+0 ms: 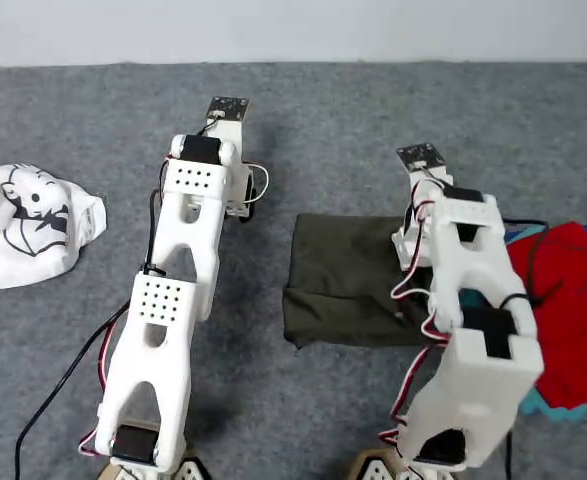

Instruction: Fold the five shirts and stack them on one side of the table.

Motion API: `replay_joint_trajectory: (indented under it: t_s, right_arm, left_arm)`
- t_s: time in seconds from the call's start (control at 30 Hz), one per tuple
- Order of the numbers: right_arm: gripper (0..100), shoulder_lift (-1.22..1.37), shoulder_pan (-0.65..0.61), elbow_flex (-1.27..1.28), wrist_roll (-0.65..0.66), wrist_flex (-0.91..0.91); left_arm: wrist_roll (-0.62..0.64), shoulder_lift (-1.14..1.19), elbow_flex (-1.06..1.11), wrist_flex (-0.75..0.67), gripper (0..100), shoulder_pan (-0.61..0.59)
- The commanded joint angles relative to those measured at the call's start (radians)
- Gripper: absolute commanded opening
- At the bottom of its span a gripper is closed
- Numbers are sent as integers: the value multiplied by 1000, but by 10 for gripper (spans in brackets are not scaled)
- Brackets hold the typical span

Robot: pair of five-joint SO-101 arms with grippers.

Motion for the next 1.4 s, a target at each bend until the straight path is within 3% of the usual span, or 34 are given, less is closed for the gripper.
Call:
replay_joint_trajectory:
  t_s: [0.0, 0.1, 0.37, 0.53, 0.8, 1.07, 1.37]
  right_arm:
    - [109, 73, -30, -46, 52, 18]
    - [1, 64, -56, -44, 109, 21]
    - [9, -157, -88, -83, 103, 154]
    - [9, -380, -59, -167, -17, 206]
    - [9, -504, 225, -184, -178, 206]
    - [9, -519, 521, -184, -187, 225]
    - [9, -553, 618, -265, -153, 317]
  left_arm:
    - [5, -6, -28, 12, 119, -2]
    - [5, -6, -28, 12, 119, -2]
    - [5, -6, -28, 12, 119, -2]
    - [5, -6, -28, 12, 119, -2]
    - [5, -6, -28, 12, 119, -2]
    - [5, -6, -28, 12, 119, -2]
    - [5, -6, -28, 12, 119, -2]
